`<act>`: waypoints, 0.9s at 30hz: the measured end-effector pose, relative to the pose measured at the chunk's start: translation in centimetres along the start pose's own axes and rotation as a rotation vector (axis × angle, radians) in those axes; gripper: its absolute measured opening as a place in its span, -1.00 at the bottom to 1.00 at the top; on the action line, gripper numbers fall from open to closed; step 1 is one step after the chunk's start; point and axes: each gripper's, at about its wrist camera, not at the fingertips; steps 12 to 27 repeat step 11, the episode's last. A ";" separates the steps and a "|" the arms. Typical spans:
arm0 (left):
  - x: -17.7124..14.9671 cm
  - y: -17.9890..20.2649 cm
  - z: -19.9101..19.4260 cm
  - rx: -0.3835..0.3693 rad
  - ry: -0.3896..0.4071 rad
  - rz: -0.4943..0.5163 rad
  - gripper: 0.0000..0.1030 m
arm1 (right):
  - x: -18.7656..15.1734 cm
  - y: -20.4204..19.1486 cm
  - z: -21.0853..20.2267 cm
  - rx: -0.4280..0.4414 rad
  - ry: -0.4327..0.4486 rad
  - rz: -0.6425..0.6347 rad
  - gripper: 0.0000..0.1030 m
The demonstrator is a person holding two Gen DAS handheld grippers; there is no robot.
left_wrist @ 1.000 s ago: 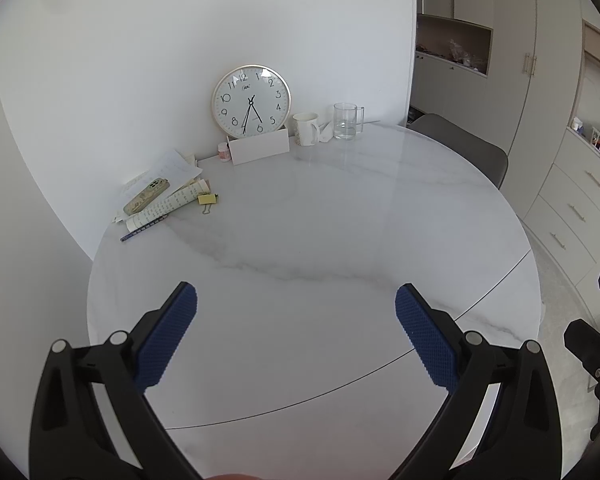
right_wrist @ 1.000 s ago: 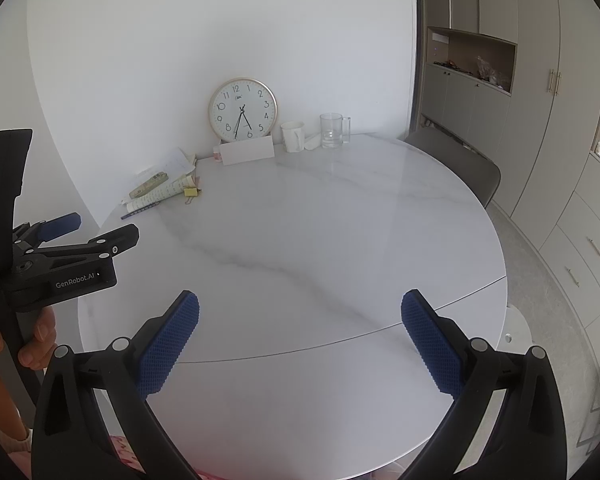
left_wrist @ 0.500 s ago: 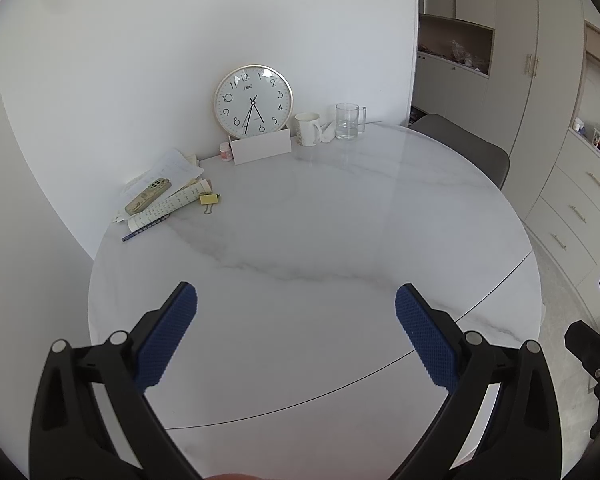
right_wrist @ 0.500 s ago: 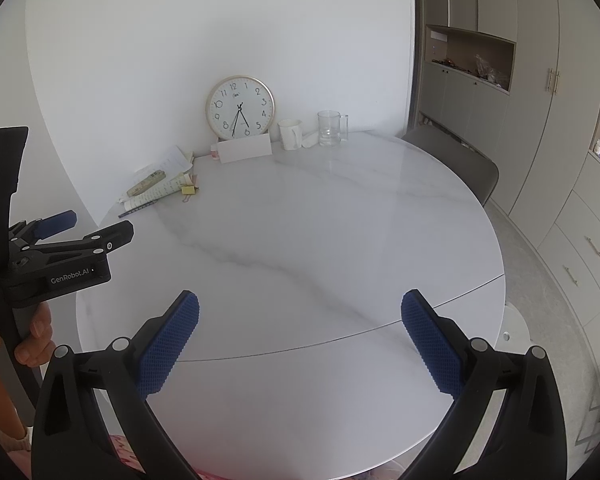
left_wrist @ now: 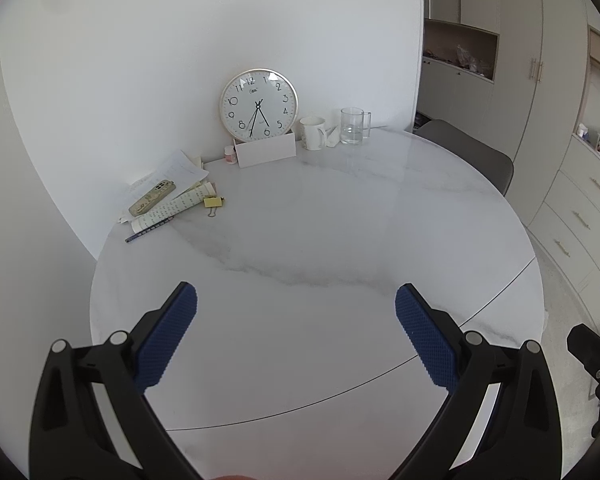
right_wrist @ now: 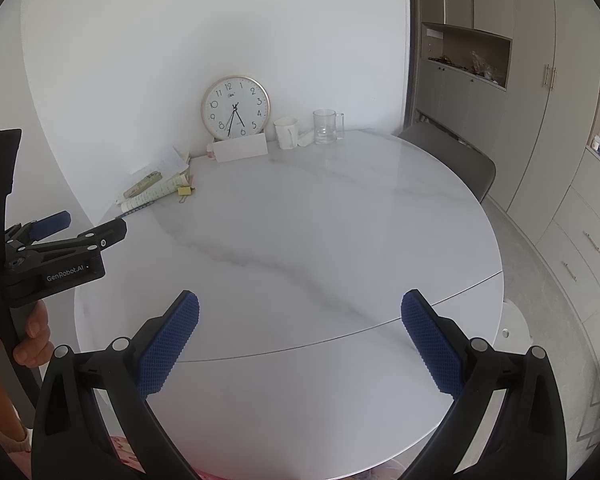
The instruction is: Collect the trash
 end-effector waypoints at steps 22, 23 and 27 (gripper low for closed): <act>0.0 0.2 0.3 -0.013 -0.023 0.008 0.85 | 0.3 0.1 0.2 0.005 -0.007 -0.004 0.95; 0.0 0.2 0.3 -0.013 -0.023 0.008 0.85 | 0.3 0.1 0.2 0.005 -0.007 -0.004 0.95; 0.0 0.2 0.3 -0.013 -0.023 0.008 0.85 | 0.3 0.1 0.2 0.005 -0.007 -0.004 0.95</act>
Point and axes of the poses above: each gripper's, at about its wrist camera, not at the fingertips, and z roughly the way its jaws point, y to its right, x to its top, and after that the axes turned 4 degrees about y, right-handed
